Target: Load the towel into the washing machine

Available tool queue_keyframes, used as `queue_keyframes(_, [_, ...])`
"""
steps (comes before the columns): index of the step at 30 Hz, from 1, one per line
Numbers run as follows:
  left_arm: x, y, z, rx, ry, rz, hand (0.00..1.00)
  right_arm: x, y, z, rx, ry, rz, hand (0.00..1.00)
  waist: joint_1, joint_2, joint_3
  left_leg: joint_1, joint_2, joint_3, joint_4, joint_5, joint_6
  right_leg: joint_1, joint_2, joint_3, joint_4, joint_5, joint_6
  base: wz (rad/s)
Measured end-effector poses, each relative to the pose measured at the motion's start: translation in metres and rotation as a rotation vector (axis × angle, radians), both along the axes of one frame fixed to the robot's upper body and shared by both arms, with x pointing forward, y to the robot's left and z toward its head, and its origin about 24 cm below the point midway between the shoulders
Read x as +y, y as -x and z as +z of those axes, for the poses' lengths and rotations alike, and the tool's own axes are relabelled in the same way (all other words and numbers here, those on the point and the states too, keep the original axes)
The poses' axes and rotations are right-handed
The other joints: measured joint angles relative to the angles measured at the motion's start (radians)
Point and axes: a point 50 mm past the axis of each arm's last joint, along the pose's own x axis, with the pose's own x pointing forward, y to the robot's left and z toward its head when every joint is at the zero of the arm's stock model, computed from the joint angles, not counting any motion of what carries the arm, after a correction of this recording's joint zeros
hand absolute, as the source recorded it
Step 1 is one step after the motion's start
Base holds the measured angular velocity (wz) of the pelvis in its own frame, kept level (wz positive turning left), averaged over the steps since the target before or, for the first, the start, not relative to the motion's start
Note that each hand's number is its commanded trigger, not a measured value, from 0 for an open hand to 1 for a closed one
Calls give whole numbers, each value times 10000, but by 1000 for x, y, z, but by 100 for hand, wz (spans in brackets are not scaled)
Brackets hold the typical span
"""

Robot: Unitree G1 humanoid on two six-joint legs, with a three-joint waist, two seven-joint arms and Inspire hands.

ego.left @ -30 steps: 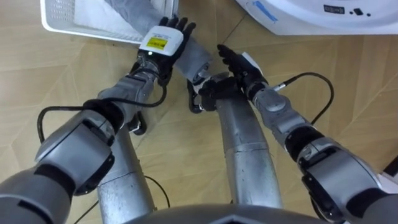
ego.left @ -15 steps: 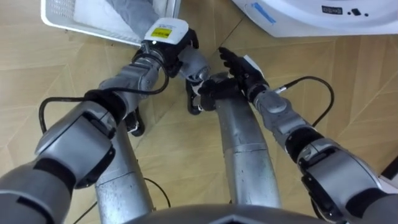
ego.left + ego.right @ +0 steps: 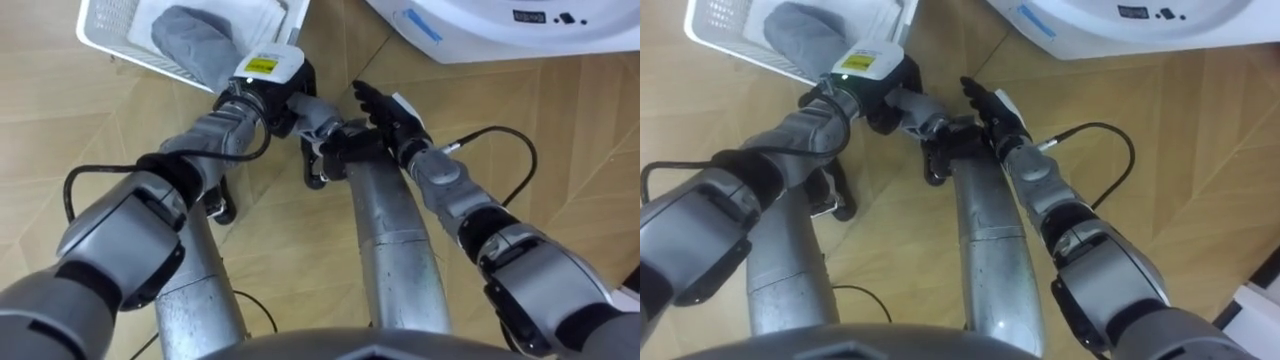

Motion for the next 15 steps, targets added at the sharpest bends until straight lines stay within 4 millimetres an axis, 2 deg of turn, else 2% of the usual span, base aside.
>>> queue_keyframes(7, [6,3,-5,81,47,197,100,1,7,-7,236,112,-35,0,2,2,0,467,76,4,-38,-10,-16,476,57,-61,-83,9,-18,-2])
queue_keyframes(11, [13,10,-13,133,364,460,100,-7,18,-17,612,232,-224,0,57,59,-27,1056,72,-115,-246,-2,-30,1200,-12,-197,-387,26,-38,3])
queue_keyframes(15, [20,16,-18,91,780,890,100,-14,34,-29,1104,380,-370,0,325,130,-45,1992,65,-18,-784,46,-32,2141,-14,-288,-944,113,28,1])
